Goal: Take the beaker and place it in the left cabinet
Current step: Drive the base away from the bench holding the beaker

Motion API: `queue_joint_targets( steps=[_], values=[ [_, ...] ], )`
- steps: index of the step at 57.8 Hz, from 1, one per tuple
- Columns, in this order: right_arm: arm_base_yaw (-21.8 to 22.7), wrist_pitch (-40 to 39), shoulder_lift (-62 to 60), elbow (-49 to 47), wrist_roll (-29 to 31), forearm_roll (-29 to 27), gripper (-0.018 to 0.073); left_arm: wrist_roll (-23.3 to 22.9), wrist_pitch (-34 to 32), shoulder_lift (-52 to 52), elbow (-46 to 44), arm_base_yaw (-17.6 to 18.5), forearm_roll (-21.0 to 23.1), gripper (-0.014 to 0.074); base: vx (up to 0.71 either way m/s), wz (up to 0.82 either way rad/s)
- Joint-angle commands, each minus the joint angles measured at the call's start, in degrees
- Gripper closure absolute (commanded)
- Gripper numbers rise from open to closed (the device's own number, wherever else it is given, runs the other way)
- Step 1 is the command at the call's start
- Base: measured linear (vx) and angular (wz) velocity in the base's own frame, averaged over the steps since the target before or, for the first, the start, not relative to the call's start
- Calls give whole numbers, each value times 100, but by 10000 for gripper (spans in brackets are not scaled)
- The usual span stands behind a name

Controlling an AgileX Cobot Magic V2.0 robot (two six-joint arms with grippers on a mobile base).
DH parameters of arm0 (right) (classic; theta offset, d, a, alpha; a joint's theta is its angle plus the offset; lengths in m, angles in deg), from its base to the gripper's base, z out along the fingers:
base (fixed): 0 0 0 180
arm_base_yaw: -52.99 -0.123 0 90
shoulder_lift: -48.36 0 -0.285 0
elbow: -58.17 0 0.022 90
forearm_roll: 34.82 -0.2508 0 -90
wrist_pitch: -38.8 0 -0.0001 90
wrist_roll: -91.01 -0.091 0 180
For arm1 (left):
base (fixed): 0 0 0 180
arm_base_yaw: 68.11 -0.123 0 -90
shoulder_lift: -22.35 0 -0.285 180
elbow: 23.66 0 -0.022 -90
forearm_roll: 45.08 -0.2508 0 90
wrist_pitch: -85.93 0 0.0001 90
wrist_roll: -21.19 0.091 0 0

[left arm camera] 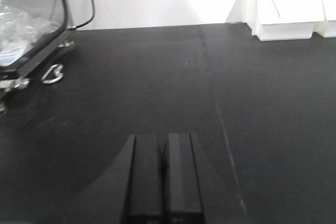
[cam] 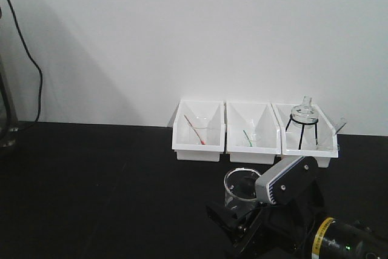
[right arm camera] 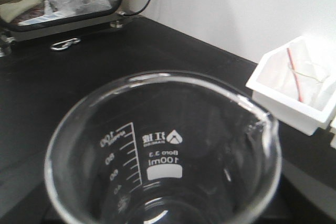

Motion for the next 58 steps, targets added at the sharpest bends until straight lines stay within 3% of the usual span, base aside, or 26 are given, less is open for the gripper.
queue_joint_targets(
  steps=[1, 58],
  values=[
    [10, -413, -195, -185, 22, -72, 351, -20, -446, 107, -54, 4, 26, 593, -18, 15],
    [10, -391, -195, -185, 22, -72, 351, -20, -446, 107, -54, 4, 26, 593, -20, 8]
  ],
)
